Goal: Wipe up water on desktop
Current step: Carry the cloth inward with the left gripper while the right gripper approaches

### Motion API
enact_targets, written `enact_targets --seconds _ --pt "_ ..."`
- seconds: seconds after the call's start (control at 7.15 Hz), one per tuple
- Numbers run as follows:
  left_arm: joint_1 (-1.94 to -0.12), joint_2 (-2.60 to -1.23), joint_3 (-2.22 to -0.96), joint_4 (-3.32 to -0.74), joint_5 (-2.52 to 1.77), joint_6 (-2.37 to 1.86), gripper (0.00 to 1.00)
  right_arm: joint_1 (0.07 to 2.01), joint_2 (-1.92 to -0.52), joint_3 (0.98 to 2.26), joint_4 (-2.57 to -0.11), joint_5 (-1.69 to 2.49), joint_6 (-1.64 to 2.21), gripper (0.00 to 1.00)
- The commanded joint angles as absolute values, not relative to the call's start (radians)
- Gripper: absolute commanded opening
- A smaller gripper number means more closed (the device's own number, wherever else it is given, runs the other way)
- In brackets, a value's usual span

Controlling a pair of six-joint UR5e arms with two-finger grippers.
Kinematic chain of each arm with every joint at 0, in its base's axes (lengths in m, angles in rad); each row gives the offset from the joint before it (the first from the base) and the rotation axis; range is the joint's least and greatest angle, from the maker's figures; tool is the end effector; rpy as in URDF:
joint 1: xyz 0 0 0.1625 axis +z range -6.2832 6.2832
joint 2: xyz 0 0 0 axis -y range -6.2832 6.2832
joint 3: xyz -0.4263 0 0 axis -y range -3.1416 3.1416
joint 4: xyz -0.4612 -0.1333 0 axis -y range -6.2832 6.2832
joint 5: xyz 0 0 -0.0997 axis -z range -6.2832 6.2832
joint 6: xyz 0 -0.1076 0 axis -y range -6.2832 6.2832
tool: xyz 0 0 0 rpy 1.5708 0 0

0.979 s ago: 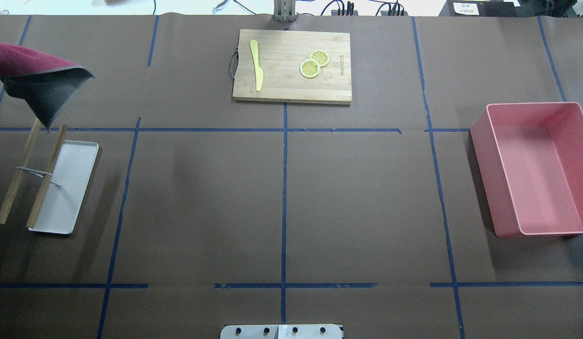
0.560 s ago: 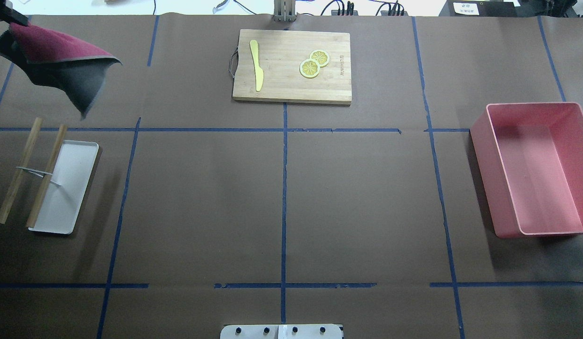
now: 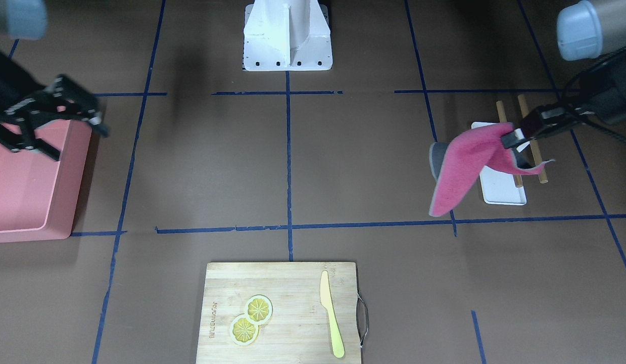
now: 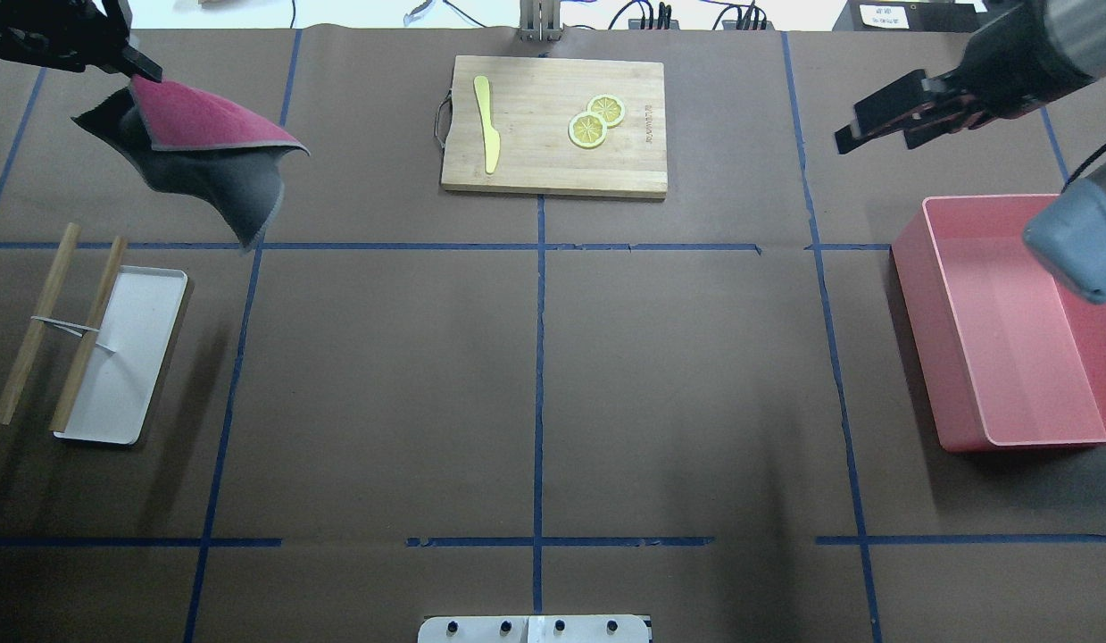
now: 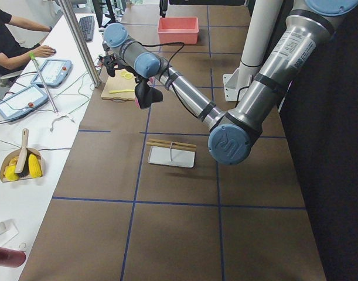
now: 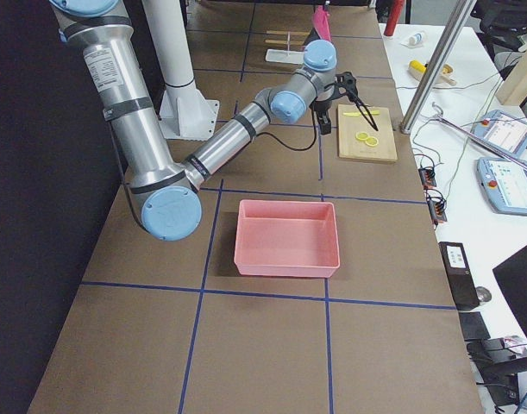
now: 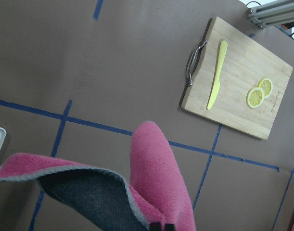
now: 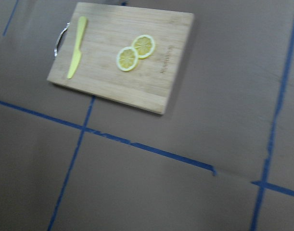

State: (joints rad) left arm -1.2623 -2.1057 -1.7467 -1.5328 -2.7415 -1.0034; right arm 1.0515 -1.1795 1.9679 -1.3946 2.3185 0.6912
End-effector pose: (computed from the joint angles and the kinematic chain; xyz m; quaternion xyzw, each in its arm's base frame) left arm 0.1711 -0.6496 0.1990 -0.1000 0.5811 -0.0964 0.8019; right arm -0.2502 -0.5589 0.1925 0.1710 -0.5117 -0.0980 0.8362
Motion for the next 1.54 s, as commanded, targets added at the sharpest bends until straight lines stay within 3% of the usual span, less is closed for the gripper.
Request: enact_targets --seconds 0.0,0.56,1.4 --pt "-1.195 -2.161 -1.749 -1.545 -2.738 -1.096 0.0 0.802 -1.063 2.023 -1.394 2.019 0.696 1.0" --pt "-1.06 -2.196 -1.75 -1.626 -2.738 -1.1 0.0 0.501 -1.022 2.01 -1.221 1.717 0.703 1.0" --pt "-0.933 -2.31 -1.747 -1.652 -2.737 -1.1 0.0 0.451 -1.014 1.982 -1.092 1.672 0.588 1.0"
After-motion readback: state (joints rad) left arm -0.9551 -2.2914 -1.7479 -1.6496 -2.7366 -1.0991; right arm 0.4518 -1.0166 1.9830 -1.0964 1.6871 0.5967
